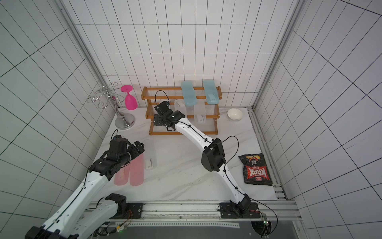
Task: Place the pencil cases on the shelf according to color
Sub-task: Place the pencil case on the shelf, then move the pencil case to the center of the board.
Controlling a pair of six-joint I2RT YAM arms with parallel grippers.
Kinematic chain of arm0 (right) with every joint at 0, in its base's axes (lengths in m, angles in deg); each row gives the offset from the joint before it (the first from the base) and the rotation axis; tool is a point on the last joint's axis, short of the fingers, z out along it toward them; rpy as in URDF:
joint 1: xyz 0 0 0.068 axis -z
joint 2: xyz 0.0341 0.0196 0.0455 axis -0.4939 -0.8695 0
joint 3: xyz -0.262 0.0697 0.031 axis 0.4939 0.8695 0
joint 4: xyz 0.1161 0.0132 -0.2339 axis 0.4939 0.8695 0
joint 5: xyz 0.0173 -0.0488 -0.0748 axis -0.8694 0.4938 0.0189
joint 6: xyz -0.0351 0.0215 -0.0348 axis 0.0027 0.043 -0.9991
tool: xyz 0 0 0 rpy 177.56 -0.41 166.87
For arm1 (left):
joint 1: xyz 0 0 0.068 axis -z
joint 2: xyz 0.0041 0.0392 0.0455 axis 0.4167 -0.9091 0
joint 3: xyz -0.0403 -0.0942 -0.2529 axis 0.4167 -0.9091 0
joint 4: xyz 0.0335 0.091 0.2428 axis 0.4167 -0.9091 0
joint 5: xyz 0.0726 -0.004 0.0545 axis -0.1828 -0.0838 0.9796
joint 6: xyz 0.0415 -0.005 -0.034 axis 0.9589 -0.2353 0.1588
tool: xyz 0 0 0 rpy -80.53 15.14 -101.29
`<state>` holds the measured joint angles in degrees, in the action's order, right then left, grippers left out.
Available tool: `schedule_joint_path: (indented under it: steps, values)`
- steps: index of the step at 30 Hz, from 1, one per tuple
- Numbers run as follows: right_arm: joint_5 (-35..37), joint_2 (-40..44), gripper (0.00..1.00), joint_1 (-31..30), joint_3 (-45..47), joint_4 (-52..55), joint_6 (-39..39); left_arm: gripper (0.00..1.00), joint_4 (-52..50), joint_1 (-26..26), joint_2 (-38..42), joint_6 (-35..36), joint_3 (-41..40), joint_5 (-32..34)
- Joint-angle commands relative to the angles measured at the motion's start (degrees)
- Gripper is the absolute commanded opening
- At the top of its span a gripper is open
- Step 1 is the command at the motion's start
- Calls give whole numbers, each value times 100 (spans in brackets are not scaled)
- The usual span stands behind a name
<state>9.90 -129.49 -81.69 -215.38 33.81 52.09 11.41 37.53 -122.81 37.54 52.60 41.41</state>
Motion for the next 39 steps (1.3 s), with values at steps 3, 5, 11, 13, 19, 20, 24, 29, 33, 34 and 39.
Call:
schedule_joint_path:
  steps: [3, 5, 11, 13, 19, 20, 24, 29, 33, 34, 39]
  values:
    - [-197, 822, 95, -20, 314, -86, -141, 98, -22, -25, 23, 4, -88, -316]
    - [-152, 1031, 96, -51, 455, -23, -228, 98, -45, -16, -37, -32, -101, -407]
    - [102, 1871, 96, -119, 1311, 169, -431, 98, -104, 59, -477, -23, -74, -679]
    - [191, 2235, 96, -166, 1742, 129, -539, 98, -189, 209, -677, -35, -32, -589]
    - [438, 3668, 96, -421, 3554, -368, -808, 98, -306, 861, -1189, -315, 27, -117]
    - [490, 3942, 96, -462, 3960, -482, -817, 98, -289, 955, -1249, -364, 25, -27]
    - [738, 5129, 96, -521, 5510, -860, -691, 98, -268, 1159, -1462, -519, 40, 199]
    - [957, 6569, 96, -547, 7229, -1070, -368, 98, -83, 1340, -1717, -571, 89, 204]
    - [1038, 7206, 96, -538, 7940, -798, -235, 98, 27, 1455, -2076, -607, 171, 249]
    - [1050, 7319, 96, -540, 8084, -736, -215, 98, 53, 1481, -2195, -600, 201, 250]
    - [1245, 7685, 96, -530, 8583, -570, -128, 98, 108, 1741, -2822, -654, 414, 370]
